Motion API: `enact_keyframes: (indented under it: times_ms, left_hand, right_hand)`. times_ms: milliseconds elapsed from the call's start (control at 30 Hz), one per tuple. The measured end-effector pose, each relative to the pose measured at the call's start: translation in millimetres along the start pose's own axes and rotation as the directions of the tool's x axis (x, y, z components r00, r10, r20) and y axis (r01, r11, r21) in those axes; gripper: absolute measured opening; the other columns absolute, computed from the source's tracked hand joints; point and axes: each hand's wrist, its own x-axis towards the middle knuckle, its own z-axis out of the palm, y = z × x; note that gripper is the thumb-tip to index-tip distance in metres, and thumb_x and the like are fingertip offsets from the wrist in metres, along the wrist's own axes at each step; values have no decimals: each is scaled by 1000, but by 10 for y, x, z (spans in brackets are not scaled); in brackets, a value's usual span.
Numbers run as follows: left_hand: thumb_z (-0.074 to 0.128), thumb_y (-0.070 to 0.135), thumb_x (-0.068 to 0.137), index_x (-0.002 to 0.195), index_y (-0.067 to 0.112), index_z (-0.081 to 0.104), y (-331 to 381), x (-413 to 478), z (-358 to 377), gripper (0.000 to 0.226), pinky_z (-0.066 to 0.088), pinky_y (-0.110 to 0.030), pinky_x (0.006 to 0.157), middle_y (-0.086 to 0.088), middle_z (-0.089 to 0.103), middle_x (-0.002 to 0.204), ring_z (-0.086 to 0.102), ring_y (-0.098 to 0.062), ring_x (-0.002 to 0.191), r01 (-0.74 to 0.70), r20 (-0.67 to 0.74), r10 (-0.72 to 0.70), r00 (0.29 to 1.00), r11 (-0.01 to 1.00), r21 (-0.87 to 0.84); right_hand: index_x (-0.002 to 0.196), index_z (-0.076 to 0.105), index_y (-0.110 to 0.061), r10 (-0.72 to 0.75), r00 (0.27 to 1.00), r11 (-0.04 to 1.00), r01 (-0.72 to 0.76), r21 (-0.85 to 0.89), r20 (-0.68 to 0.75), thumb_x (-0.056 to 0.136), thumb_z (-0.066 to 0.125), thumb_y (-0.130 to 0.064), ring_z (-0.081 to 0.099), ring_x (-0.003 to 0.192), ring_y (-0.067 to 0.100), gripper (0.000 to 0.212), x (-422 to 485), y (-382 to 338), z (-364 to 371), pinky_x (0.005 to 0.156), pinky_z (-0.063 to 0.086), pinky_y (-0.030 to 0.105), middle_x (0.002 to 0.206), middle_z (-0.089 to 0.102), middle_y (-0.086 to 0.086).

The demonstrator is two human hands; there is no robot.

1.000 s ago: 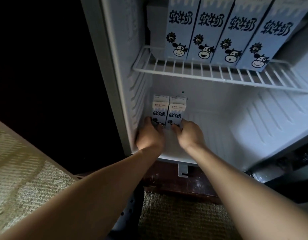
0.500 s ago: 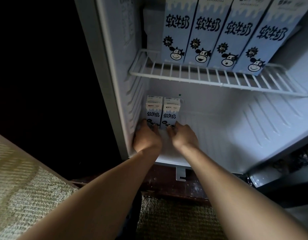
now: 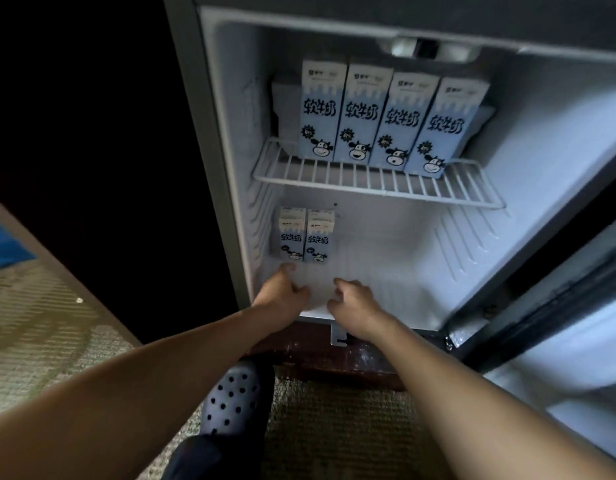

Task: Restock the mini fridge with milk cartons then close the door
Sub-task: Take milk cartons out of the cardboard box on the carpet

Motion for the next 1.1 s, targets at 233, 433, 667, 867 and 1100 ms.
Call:
enact_keyframes:
  times_ms: [233, 433, 667, 867, 1100]
  left_hand:
    - [58, 43, 97, 149, 23, 37, 468, -844, -603, 59, 41, -25, 88, 0, 55, 133, 55, -18, 115, -208, 228, 147, 962, 939, 273]
    - [53, 46, 99, 155, 25, 27, 1006, -1705, -1030, 65, 32, -36, 115, -1, 35, 157, 35, -22, 142, -402, 262, 306, 915, 738, 542]
    - [41, 53, 101, 155, 30, 25, 1608, -2895, -1189, 62, 19, -36, 120, 7, 26, 162, 23, -16, 148, -594, 342, 514, 787, 479, 646]
    - [39, 54, 101, 153, 29, 32, 2081, -3752, -1072, 58, 15, -36, 121, 9, 30, 159, 22, -14, 148, -743, 389, 686, 615, 338, 578]
    - [38, 57, 100, 153, 33, 32, 2496, -4441, -820, 58, 16, -37, 121, 10, 31, 160, 22, -12, 149, -848, 469, 761, 448, 197, 491]
  right_hand:
    - [150, 38, -9, -30, 998, 984, 39, -174, 53, 100, 50, -24, 46, 136, 30, 54, -840, -324, -584, 110, 40, 40, 150, 46, 13]
    - [150, 37, -14, -102, 995, 961, 98, -258, -2, 99, 50, -34, 44, 135, 30, 57, -1925, -644, -1190, 111, 40, 44, 155, 39, 12]
    - [160, 20, -21, -237, 970, 908, 201, -368, -53, 101, 47, -46, 25, 149, 22, 69, -3449, -719, -1689, 118, 29, 39, 163, 25, 3]
    - [158, 25, -26, -218, 947, 957, 161, -241, -235, 102, 47, -48, 25, 149, 14, 64, -4628, -487, -1797, 116, 29, 36, 163, 27, -5]
    - [154, 30, -37, -162, 895, 986, 132, -101, -415, 102, 48, -48, 31, 146, 9, 56, -5491, -193, -1766, 117, 29, 32, 160, 34, -12]
